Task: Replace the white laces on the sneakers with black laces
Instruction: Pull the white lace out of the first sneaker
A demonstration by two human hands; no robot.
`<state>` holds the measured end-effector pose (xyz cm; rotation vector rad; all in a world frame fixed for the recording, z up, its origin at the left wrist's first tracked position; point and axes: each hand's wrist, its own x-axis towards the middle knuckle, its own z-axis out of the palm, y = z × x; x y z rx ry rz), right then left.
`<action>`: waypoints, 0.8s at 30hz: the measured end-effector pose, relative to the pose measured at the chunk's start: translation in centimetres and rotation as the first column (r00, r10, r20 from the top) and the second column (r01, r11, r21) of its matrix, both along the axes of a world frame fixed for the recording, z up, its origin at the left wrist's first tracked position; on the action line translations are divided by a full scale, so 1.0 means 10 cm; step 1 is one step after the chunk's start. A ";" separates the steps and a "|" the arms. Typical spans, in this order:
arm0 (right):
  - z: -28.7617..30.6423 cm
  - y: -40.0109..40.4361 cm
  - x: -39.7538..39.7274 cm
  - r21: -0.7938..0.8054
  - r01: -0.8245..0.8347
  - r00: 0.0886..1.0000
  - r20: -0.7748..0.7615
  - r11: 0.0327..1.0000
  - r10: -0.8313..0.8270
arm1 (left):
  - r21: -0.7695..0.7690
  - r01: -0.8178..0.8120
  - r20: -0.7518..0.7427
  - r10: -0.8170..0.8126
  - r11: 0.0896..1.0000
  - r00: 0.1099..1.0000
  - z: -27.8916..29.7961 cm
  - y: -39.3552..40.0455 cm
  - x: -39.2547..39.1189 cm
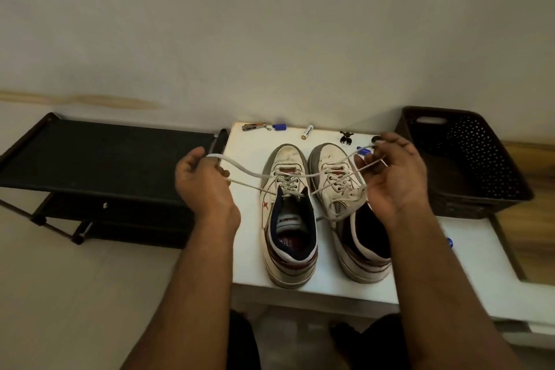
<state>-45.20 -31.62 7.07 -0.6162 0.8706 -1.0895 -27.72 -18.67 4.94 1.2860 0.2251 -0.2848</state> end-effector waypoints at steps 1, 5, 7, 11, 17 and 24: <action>-0.01 -0.05 -0.05 0.018 0.038 0.999 -0.037 0.999 -0.038 | -0.021 -0.033 -0.025 0.032 0.999 0.999 0.01 0.04 0.05; -0.11 -0.18 -0.24 0.014 0.191 0.962 -0.201 0.981 -0.185 | -0.025 -0.201 -0.125 0.196 0.979 0.973 -0.06 0.21 0.22; -0.12 -0.16 -0.31 -0.124 0.211 0.873 -0.422 0.970 -0.244 | 0.034 -0.206 -0.222 0.208 0.978 0.953 -0.07 0.33 0.23; -0.03 0.04 -0.38 -0.426 -0.170 0.256 -0.890 0.889 -0.377 | 0.323 0.014 -0.135 0.031 0.946 0.990 0.00 0.45 -0.10; -0.17 0.56 0.14 -0.125 -0.708 0.231 -0.971 0.695 0.061 | 0.851 0.126 0.221 -0.564 0.510 0.796 0.11 0.17 -0.60; -0.30 0.50 0.30 0.003 -0.775 0.108 -0.985 0.632 0.137 | 0.954 0.222 0.064 -0.857 0.204 0.511 0.01 0.02 -0.54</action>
